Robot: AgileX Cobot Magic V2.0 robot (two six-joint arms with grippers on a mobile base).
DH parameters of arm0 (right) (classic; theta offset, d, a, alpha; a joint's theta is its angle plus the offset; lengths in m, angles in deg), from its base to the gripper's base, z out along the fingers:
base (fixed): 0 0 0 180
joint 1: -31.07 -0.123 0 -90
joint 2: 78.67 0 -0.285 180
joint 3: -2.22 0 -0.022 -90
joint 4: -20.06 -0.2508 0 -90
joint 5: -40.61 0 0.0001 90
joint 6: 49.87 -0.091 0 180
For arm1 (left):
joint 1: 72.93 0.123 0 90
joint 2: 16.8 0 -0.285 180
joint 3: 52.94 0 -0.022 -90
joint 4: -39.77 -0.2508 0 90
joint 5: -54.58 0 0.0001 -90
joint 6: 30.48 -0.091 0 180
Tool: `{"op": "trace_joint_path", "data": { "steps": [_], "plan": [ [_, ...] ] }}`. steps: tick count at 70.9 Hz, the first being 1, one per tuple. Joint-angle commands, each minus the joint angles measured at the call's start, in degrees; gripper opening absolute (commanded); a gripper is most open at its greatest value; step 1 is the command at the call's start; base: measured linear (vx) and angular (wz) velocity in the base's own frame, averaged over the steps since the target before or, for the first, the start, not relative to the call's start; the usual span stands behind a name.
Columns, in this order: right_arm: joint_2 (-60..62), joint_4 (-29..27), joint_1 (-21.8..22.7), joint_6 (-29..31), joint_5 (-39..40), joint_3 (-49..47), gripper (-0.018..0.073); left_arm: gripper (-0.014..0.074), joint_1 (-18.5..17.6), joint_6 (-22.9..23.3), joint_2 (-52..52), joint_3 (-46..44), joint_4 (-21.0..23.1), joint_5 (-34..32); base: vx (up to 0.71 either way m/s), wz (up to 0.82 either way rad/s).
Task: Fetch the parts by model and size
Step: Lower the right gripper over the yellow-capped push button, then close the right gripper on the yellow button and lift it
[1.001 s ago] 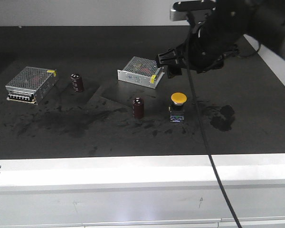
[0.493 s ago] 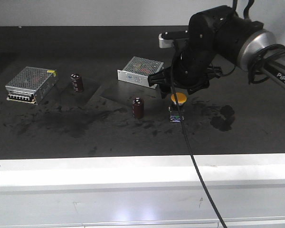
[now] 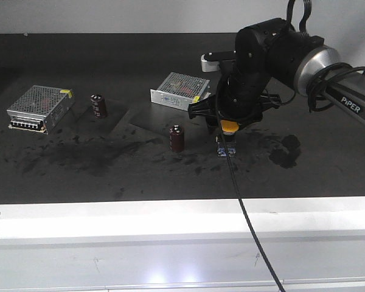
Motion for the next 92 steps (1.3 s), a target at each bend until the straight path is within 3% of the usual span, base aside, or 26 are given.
{"op": "trace_joint_path", "data": {
  "steps": [1, 16, 47, 55, 71, 92],
  "plan": [
    [2.99, 0.43, 0.19, -0.15, 0.6, -1.83, 0.0262, -0.0007, -0.17, 0.08, -0.42, -1.53, 0.51, -4.69, 0.0, 0.0],
    [3.3, 1.06, 0.19, 0.24, 0.09, -1.83, -0.0017, -0.0007, -0.17, 0.08, -0.42, -1.53, 0.51, -4.69, 0.0, 0.0],
    [15.84, 3.64, 0.03, 1.27, 2.79, -1.63, -0.0005, -0.0007, -0.17, 0.08, -0.42, -1.53, 0.51, -4.69, 0.0, 0.0],
    [20.7, 4.64, 0.03, 2.25, 6.81, 0.62, -0.0003, -0.0007, -0.17, 0.08, -0.42, -1.53, 0.51, -4.69, 0.0, 0.0],
    [37.59, 7.78, 0.03, 3.04, 19.87, 19.49, -0.0002, -0.0007, -0.17, 0.08, -0.42, -1.53, 0.51, -4.69, 0.0, 0.0],
    [61.59, 8.01, 0.03, 4.43, 39.38, 47.92, -0.0002, -0.0007, -0.17, 0.08, -0.42, -1.53, 0.51, -4.69, 0.0, 0.0]
  ]
}}
